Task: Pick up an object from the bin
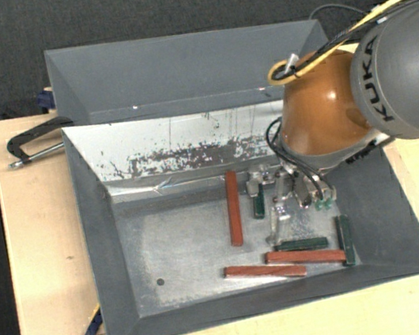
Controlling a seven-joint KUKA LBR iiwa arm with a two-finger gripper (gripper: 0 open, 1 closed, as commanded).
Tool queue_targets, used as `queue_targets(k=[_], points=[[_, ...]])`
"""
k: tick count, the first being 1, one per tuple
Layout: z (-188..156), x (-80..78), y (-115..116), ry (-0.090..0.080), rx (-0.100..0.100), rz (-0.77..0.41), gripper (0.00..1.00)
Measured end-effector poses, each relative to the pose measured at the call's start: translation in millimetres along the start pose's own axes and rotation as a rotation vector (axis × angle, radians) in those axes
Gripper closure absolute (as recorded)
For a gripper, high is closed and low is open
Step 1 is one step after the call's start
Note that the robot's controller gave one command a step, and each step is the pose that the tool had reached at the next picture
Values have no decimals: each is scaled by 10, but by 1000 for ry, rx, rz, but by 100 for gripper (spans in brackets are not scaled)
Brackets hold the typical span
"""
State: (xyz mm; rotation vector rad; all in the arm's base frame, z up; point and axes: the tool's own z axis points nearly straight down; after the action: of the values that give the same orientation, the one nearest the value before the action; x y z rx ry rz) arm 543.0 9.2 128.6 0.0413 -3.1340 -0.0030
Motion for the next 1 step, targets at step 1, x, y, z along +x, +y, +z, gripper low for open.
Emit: queue_targets(k=[1], points=[[-146,8,-214,-27,4,-32,0]])
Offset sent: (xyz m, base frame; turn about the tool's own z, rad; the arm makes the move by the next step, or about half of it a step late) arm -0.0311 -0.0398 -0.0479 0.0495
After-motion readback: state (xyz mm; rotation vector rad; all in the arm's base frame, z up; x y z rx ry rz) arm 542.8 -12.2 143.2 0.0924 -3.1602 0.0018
